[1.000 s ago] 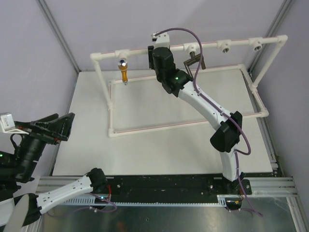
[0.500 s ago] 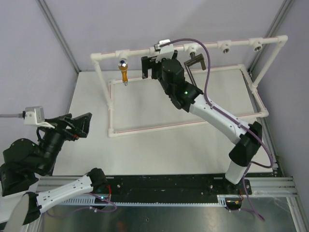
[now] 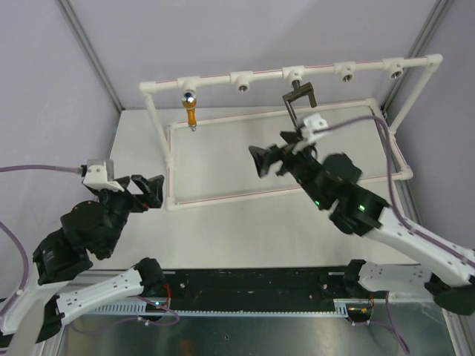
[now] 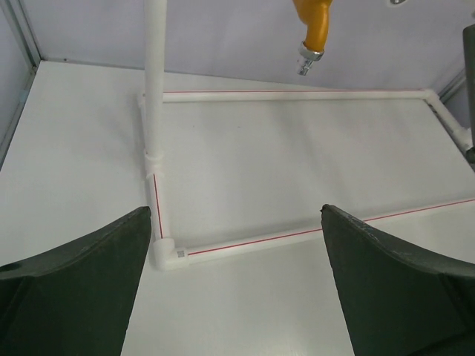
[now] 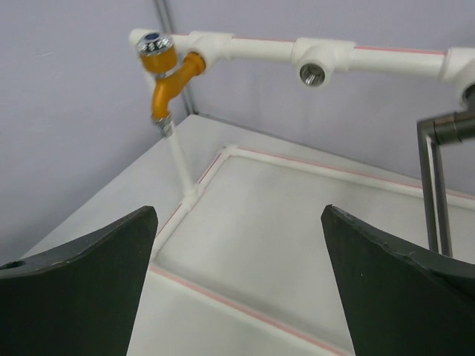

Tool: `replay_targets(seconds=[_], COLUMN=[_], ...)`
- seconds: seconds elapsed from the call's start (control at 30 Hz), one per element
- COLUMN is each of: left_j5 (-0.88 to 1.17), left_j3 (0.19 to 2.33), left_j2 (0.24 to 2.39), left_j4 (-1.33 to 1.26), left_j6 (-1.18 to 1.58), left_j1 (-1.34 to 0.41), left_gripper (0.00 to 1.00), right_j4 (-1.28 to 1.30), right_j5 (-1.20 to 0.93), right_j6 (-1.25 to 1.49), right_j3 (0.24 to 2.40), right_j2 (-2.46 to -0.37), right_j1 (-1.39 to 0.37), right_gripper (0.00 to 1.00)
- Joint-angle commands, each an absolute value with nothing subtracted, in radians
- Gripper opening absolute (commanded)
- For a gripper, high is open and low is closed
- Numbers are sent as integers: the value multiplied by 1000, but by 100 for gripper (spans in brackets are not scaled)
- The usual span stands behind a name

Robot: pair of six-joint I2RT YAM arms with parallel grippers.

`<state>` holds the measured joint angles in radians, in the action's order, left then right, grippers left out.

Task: Install the water faucets
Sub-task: Reset both arms

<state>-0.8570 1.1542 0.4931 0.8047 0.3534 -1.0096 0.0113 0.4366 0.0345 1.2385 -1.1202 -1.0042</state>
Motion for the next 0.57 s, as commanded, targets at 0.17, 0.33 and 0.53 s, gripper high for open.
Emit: replay_targets(seconds=[0.17,0.33,0.53], left_j5=[-922,-924,-936], left_j3=[1005,921,857], left_j2=[443,395,369], left_j4=[688,668,668], left_j6=[370,409,439], left_j1=[-1006,-1007,-1006], left_gripper=[100,100,100], right_j4=[162,241,240], right_j5=[522,597,644], right_j6=[120,185,221], right_j3=[889,748,638], right_j2=[-681,-528,-433], right_j1=[-1115,-1128,-1124], right_gripper=[99,99,99])
